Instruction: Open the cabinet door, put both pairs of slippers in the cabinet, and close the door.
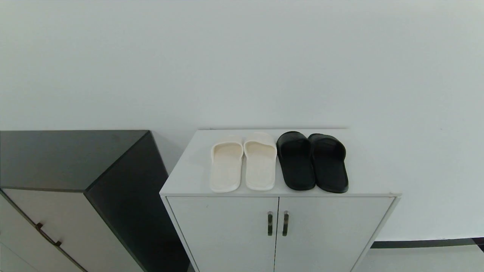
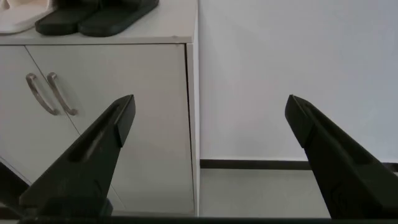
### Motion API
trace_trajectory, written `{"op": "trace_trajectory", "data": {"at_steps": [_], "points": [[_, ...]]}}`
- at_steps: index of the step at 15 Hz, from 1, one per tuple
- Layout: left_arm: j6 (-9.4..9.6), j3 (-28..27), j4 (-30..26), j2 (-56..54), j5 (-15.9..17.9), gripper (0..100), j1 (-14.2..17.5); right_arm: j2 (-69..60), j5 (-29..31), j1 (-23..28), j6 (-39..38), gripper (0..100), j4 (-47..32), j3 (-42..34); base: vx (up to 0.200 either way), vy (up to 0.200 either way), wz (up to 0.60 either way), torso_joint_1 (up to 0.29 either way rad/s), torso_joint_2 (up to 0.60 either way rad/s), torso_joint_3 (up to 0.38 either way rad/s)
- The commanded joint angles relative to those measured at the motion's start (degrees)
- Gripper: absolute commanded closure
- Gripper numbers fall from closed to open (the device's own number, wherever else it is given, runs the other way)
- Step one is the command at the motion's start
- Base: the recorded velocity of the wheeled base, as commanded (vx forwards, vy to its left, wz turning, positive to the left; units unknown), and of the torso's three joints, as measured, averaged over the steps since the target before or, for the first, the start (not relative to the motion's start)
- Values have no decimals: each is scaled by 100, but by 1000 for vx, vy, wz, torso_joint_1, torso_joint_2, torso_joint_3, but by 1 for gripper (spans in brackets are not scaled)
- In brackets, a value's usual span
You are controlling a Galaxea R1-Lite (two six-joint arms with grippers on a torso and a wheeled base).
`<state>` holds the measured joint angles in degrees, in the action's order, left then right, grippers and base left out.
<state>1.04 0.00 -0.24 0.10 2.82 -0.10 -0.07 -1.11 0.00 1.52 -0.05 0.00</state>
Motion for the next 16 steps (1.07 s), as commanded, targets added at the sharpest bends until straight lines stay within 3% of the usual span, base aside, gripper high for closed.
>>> {"op": "trace_trajectory", "data": {"at_steps": [1, 4, 6, 7, 8, 10, 13, 16], "points": [[2, 0, -2, 8, 0, 100, 1, 7, -3, 0, 23, 0, 5, 0, 0, 0, 0, 0, 0, 0], [2, 0, 7, -1, 0, 100, 1, 7, -3, 0, 173, 0, 40, 0, 0, 0, 0, 0, 0, 0], [2, 0, -2, -1, 0, 100, 1, 438, -144, -62, -398, 0, -57, 1274, 0, 0, 0, 0, 0, 0], [2, 0, -2, -1, 0, 100, 1, 913, -460, -70, -460, 0, -232, 1635, 0, 0, 0, 0, 0, 0], [2, 0, -2, -1, 0, 100, 1, 1458, -926, -53, -240, 0, -259, 1661, 0, 0, 0, 0, 0, 0], [2, 0, -2, -1, 0, 100, 1, 2662, -1304, -132, -240, 0, -118, 1652, 0, 0, 0, 0, 0, 0], [2, 0, -2, 8, 0, 100, 1, 4200, -1243, -861, -407, 0, 1288, 1705, 0, 0, 0, 0, 0, 0], [2, 0, -2, -1, 0, 100, 1, 4929, -302, -1986, -442, 0, 1684, 2083, 0, 0, 0, 0, 0, 0]]}}
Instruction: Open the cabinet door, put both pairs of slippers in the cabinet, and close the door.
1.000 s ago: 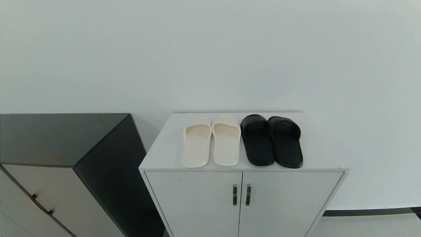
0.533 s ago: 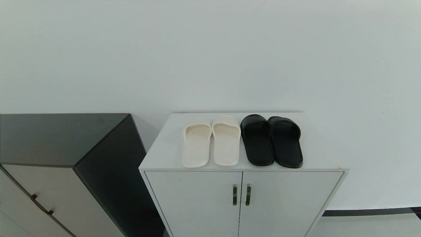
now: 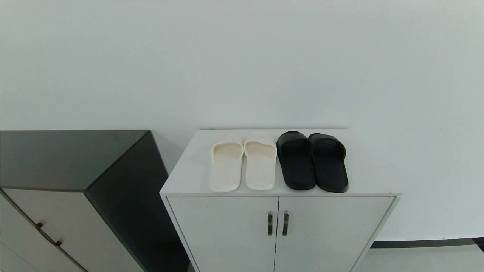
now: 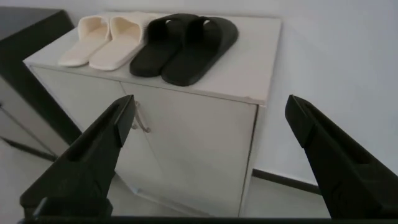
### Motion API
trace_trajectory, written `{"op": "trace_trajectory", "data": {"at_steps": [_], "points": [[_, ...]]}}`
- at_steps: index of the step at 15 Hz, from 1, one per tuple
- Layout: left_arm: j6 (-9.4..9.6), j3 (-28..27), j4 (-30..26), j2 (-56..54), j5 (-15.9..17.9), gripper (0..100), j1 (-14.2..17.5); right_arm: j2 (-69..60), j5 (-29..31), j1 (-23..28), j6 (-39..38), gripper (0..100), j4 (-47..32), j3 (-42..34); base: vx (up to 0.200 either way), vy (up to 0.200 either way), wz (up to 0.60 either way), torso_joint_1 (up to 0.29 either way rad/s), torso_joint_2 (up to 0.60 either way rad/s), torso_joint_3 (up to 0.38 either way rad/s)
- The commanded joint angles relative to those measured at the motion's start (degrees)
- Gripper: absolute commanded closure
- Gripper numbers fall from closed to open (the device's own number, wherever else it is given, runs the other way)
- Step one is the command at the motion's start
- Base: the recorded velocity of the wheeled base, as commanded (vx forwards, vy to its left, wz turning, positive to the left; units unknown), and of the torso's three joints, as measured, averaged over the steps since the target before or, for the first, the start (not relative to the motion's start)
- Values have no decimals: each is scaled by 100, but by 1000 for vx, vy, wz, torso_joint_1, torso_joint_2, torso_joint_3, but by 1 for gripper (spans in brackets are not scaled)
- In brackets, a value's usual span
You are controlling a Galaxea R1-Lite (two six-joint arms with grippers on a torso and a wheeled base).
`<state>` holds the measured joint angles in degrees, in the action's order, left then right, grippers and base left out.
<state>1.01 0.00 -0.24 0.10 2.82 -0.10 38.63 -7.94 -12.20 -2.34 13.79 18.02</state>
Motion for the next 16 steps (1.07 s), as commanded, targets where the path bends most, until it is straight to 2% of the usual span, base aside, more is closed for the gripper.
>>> {"op": "trace_trajectory", "data": {"at_steps": [1, 3, 4, 5, 6, 10, 13, 16], "points": [[4, 0, -2, -1, 0, 100, 1, 1393, 1136, -1504, -100, 0, 309, 571, 0, 0, 0, 0, 0, 0], [4, 0, -2, -1, 0, 100, 1, 1929, 2173, -2744, -566, 0, 309, 1046, 0, 0, 0, 0, 0, 0], [-5, 0, -2, -1, 0, 100, 1, 2201, 2604, -3139, -768, 0, 309, 1257, 0, 0, 0, 0, 0, 0], [-5, 0, -2, -1, 0, 100, 1, 2201, 2604, -3139, -768, 0, 309, 1257, 0, 0, 0, 0, 0, 0], [4, 0, -2, -1, 0, 100, 1, 3063, 3325, -3561, -1111, 0, 318, 2004, 0, 0, 0, 0, 0, 0], [4, 0, -2, -1, 0, 100, 1, 4504, 4028, -3684, -1322, 0, 300, 3190, 0, 0, 0, 0, 0, 0], [4, 0, -2, -1, 0, 100, 1, 5260, 4582, -3561, -1401, 0, 326, 3516, 0, 0, 0, 0, 0, 0], [4, 0, -2, -1, 0, 100, 1, 5849, 4722, -3271, -1409, 0, 555, 3735, 0, 0, 0, 0, 0, 0]]}}
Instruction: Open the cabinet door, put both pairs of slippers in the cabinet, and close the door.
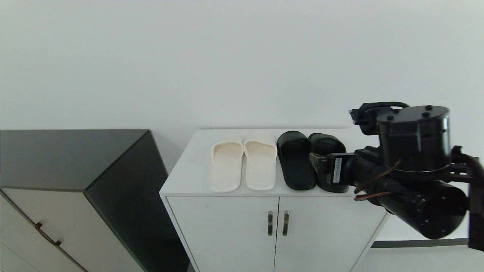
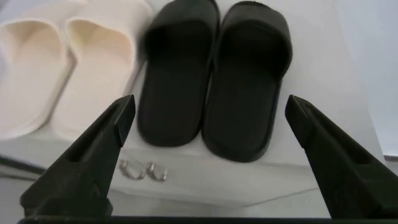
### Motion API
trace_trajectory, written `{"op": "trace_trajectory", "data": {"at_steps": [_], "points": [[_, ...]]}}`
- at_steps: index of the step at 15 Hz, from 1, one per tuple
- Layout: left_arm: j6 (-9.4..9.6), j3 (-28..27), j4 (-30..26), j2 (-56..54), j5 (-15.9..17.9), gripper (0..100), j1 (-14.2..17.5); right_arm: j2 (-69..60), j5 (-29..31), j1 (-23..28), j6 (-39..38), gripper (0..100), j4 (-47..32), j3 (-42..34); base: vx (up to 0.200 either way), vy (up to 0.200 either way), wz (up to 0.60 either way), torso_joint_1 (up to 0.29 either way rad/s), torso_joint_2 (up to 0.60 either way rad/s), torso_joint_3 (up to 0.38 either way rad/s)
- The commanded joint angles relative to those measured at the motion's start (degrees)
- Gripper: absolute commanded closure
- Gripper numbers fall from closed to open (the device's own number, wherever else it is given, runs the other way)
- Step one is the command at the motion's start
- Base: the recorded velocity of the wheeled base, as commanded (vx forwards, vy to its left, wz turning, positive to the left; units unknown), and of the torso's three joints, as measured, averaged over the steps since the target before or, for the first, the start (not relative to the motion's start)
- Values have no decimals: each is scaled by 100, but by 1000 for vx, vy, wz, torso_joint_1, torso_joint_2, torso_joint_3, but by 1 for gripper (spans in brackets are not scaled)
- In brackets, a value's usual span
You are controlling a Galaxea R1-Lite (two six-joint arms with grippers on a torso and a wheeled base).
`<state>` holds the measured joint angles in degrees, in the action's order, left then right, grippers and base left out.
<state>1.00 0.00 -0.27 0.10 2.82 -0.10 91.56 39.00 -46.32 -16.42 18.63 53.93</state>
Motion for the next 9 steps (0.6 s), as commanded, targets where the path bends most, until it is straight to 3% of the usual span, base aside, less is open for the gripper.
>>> {"op": "trace_trajectory", "data": {"at_steps": [1, 9], "points": [[-3, 0, 0, -1, 0, 100, 1, 758, 82, 229, -1, 0, 168, 188, 0, 0, 0, 0, 0, 0], [-3, 0, 0, 8, 0, 100, 1, 2067, -85, 748, 25, 0, 906, 1058, 0, 0, 0, 0, 0, 0]]}}
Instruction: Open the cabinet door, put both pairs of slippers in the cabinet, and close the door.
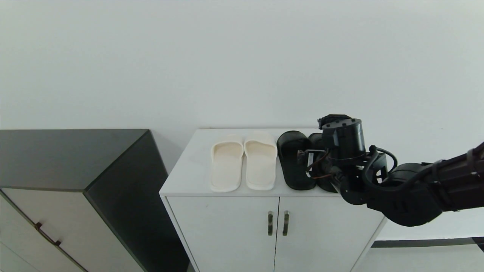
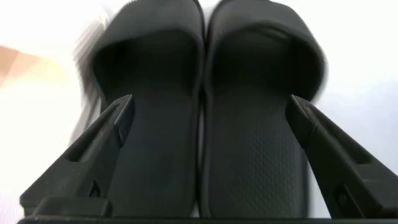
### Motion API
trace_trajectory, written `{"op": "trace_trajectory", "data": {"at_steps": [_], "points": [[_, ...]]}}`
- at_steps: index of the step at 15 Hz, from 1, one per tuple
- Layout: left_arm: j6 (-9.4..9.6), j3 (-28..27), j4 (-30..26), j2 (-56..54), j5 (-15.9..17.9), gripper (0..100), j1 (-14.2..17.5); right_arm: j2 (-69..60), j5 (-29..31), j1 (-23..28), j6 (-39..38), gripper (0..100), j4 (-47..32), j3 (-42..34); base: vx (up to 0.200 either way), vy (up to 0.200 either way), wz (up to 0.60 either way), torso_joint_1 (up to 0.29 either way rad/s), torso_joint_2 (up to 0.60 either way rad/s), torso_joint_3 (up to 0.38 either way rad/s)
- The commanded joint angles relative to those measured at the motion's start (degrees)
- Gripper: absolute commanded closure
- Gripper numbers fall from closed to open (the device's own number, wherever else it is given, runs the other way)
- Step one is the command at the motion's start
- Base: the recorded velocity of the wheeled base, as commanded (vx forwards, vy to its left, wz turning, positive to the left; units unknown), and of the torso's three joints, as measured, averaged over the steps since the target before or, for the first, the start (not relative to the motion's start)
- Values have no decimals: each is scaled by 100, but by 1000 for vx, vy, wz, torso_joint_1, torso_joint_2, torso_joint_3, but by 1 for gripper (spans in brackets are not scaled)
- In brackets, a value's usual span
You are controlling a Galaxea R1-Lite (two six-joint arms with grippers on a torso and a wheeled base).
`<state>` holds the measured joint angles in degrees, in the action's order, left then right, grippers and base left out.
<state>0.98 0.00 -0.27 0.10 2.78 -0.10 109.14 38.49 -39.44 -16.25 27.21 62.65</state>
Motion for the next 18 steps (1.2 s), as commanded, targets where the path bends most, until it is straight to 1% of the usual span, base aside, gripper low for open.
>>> {"op": "trace_trajectory", "data": {"at_steps": [1, 6, 8, 12, 13, 18], "points": [[-1, 0, 0, -1, 3, 100, 1, 432, -78, 94, 17, 0, 48, 345, 0, 0, 0, 0, 0, 0], [-1, 0, 0, -1, 3, 100, 1, 846, -192, 340, 61, 0, 48, 863, 0, 0, 0, 0, 0, 0], [-10, 0, 0, 8, -5, 100, 1, 969, -368, 525, 219, 0, 56, 1030, 0, 0, 0, 0, 0, 0], [-18, 0, 0, 8, -5, 100, 1, 1162, -394, 613, 271, 0, 65, 1241, 0, 0, 0, 0, 0, 0], [-18, 0, 0, 8, -5, 100, 1, 1223, -394, 657, 342, 100, 65, 1347, 0, 0, 0, 0, 0, 0], [-62, 0, 0, 8, -14, 100, 1, 1320, -386, 665, 597, 100, 56, 1619, 0, 0, 0, 0, 0, 0]]}}
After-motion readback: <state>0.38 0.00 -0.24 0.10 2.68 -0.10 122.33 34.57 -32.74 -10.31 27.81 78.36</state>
